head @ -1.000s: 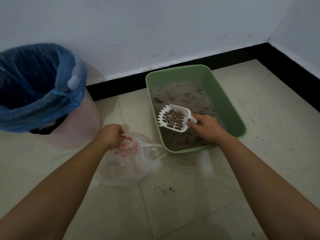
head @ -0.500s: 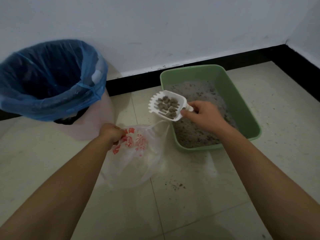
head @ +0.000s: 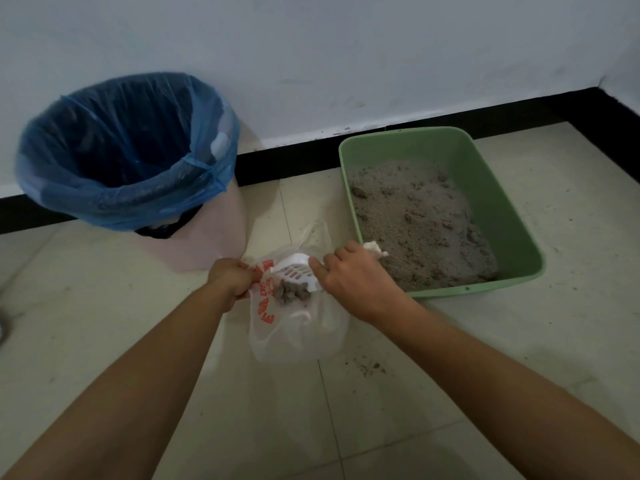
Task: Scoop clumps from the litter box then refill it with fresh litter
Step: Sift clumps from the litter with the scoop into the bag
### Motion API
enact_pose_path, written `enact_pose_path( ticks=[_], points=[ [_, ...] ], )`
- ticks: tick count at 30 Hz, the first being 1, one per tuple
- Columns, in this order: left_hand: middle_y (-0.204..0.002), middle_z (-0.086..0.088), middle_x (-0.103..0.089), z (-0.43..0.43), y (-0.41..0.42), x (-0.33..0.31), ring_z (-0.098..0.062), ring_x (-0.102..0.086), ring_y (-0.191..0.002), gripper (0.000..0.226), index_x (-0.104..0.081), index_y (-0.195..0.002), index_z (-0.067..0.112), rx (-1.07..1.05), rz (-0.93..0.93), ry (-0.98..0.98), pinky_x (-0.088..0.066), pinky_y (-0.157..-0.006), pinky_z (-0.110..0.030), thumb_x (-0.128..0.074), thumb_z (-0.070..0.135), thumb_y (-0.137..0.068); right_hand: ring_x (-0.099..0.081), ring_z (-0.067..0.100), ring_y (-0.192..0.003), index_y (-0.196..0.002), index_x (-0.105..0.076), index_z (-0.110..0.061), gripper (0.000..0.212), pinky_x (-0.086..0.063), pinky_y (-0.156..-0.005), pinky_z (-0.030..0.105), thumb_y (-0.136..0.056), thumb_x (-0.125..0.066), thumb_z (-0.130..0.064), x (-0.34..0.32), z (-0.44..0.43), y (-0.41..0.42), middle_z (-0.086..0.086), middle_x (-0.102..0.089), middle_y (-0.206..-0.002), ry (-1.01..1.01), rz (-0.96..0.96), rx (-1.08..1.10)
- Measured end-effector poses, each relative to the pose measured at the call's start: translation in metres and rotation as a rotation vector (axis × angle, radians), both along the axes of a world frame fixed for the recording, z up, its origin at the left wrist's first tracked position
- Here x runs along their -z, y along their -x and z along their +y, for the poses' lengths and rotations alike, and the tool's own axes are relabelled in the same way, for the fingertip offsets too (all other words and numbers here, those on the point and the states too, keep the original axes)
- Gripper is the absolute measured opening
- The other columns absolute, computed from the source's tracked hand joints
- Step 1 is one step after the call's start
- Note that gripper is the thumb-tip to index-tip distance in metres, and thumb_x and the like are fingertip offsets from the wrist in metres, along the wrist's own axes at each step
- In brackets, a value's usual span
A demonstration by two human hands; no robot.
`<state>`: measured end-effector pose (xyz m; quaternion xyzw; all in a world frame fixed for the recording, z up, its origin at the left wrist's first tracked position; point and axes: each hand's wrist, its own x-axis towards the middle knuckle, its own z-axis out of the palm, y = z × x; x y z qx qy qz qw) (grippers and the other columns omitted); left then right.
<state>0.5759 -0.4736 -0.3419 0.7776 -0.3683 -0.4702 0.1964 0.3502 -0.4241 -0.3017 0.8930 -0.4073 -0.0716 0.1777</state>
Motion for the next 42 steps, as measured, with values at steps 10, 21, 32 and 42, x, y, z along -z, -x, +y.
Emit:
enact_pose_path(
  ticks=[10, 21, 32, 42],
  points=[
    [-0.101, -0.01, -0.069, -0.014, 0.026, -0.015, -0.027, -0.063, -0.094, 0.043, -0.064, -0.104, 0.012, 0.171, -0.221, 0.063, -0.054, -0.087, -0.043, -0.066, 0.041, -0.073, -0.058, 0.022, -0.054, -0.122, -0.069, -0.017, 0.035, -0.049, -0.061, 0.032, -0.09, -0.061, -0.03, -0.052, -0.028, 0.052, 0.005, -0.07, -0.071, 0.061, -0.824, 0.398],
    [-0.107, -0.014, -0.059, -0.025, 0.161, -0.022, -0.032, -0.057, -0.108, 0.03, -0.057, -0.112, 0.01, 0.42, -0.197, 0.39, -0.037, -0.081, -0.03, -0.041, 0.033, -0.101, -0.058, 0.026, -0.065, -0.098, -0.069, -0.011, 0.023, -0.04, -0.059, 0.028, -0.089, -0.061, -0.03, -0.041, -0.04, 0.189, 0.005, -0.056, -0.071, -0.06, -0.42, 1.203],
    [-0.119, -0.018, -0.046, -0.017, 0.214, 0.011, -0.032, -0.052, -0.097, 0.036, -0.045, -0.131, 0.001, 0.268, -0.311, 0.524, -0.035, -0.079, -0.032, -0.03, 0.02, -0.105, -0.063, 0.025, -0.081, -0.091, -0.064, -0.019, 0.008, -0.037, -0.078, 0.033, -0.086, -0.062, -0.014, -0.012, -0.05, 0.236, 0.005, -0.069, -0.085, 0.02, -0.031, 1.085],
    [-0.104, -0.008, -0.041, -0.02, 0.212, 0.022, -0.014, -0.041, -0.081, 0.039, -0.048, -0.13, 0.001, 0.214, -0.231, 0.557, -0.026, -0.069, -0.015, -0.03, 0.024, -0.106, -0.054, 0.015, -0.068, -0.115, -0.065, -0.028, 0.024, -0.039, -0.072, 0.028, -0.096, -0.052, -0.033, -0.014, -0.067, 0.266, -0.004, -0.054, -0.065, -0.18, 0.042, 0.774]
  ],
)
